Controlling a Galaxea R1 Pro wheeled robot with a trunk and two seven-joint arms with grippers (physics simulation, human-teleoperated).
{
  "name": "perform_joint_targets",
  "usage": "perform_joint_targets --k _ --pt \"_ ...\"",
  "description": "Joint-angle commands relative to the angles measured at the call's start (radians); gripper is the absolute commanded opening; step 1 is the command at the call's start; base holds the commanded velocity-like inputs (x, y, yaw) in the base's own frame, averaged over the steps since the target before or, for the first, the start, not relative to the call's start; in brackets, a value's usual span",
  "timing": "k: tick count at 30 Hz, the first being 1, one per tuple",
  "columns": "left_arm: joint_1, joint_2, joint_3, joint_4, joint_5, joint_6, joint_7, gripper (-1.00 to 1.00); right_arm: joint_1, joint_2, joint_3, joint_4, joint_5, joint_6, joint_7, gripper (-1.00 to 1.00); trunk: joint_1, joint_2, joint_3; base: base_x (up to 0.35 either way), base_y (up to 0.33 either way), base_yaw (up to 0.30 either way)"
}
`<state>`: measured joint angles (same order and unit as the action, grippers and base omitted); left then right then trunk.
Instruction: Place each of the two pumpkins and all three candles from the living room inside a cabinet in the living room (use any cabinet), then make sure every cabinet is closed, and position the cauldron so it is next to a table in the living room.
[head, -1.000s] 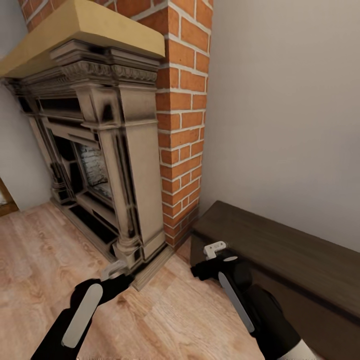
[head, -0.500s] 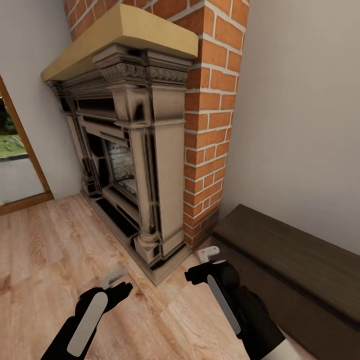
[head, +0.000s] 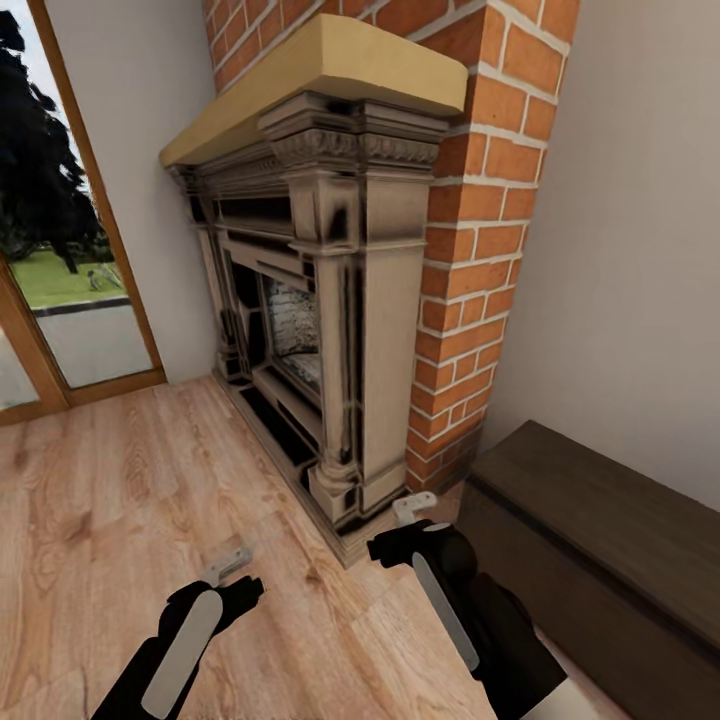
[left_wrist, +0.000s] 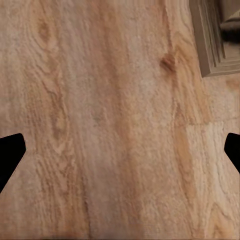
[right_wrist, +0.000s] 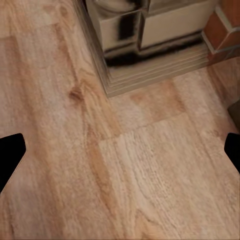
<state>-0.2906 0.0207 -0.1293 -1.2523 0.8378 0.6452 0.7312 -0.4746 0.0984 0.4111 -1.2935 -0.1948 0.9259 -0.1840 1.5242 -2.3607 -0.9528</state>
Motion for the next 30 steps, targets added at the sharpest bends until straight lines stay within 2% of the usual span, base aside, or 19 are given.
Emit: perform_joint_targets --k 1,4,7,9,14,21,24,25,26,28,30 --pt "-0.001 0.001 -0.008 -0.001 0.009 -0.001 0.014 1.0 -0.001 0.0 0.001 -0.001 -0.01 0.002 -0.011 1.0 0.0 0.0 -0.001 0.0 0.0 0.295" --pt "-0.001 -0.001 -0.067 -0.002 0.008 -0.002 0.023 1.0 -0.001 0.001 0.002 0.001 -0.009 0.001 -0.012 1.0 0.0 0.0 -0.001 0.0 0.0 0.295" --pt "-0.004 -0.004 -0.11 -0.002 0.006 -0.009 0.026 1.0 -0.001 0.0 0.003 0.002 -0.007 0.0 -0.012 1.0 0.0 0.0 -0.001 0.0 0.0 0.295" --pt "-0.007 -0.005 -0.145 0.002 0.005 -0.057 0.029 1.0 0.0 -0.001 0.002 0.003 -0.008 -0.001 -0.009 1.0 0.0 0.0 -0.001 0.0 0.0 0.295" --pt "-0.008 -0.001 -0.153 0.008 0.005 -0.082 0.029 1.0 0.0 -0.001 0.002 0.003 -0.006 -0.002 -0.012 1.0 0.0 0.0 -0.001 0.0 0.0 0.294" --pt "-0.021 0.008 -0.152 0.012 0.004 -0.077 0.031 1.0 0.001 -0.001 0.0 0.005 -0.007 -0.004 -0.013 1.0 0.0 0.0 -0.001 0.0 0.0 0.289" --pt "-0.1 0.009 -0.152 0.057 0.005 -0.046 0.031 1.0 -0.001 0.004 -0.001 0.009 -0.009 -0.018 -0.014 1.0 0.0 0.0 -0.001 0.0 0.0 0.287" --pt "-0.257 0.004 -0.157 0.21 0.005 0.026 0.029 1.0 -0.04 0.036 -0.004 0.047 -0.012 -0.02 -0.014 1.0 0.0 0.0 -0.001 0.0 0.0 0.276" --pt "-0.292 0.004 -0.156 0.257 0.005 0.034 0.024 1.0 -0.058 0.044 -0.004 0.084 -0.012 -0.022 -0.014 1.0 0.0 0.0 -0.001 0.0 0.0 0.274" --pt "-0.322 0.004 -0.157 0.311 0.007 0.017 0.018 1.0 -0.093 0.051 -0.005 0.136 -0.015 -0.025 -0.013 1.0 0.0 0.0 -0.001 0.0 0.0 0.273" --pt "-0.331 0.004 -0.159 0.329 0.009 -0.003 0.015 1.0 -0.111 0.054 -0.006 0.159 -0.016 -0.026 -0.013 1.0 0.0 0.0 -0.001 0.0 0.0 0.272"
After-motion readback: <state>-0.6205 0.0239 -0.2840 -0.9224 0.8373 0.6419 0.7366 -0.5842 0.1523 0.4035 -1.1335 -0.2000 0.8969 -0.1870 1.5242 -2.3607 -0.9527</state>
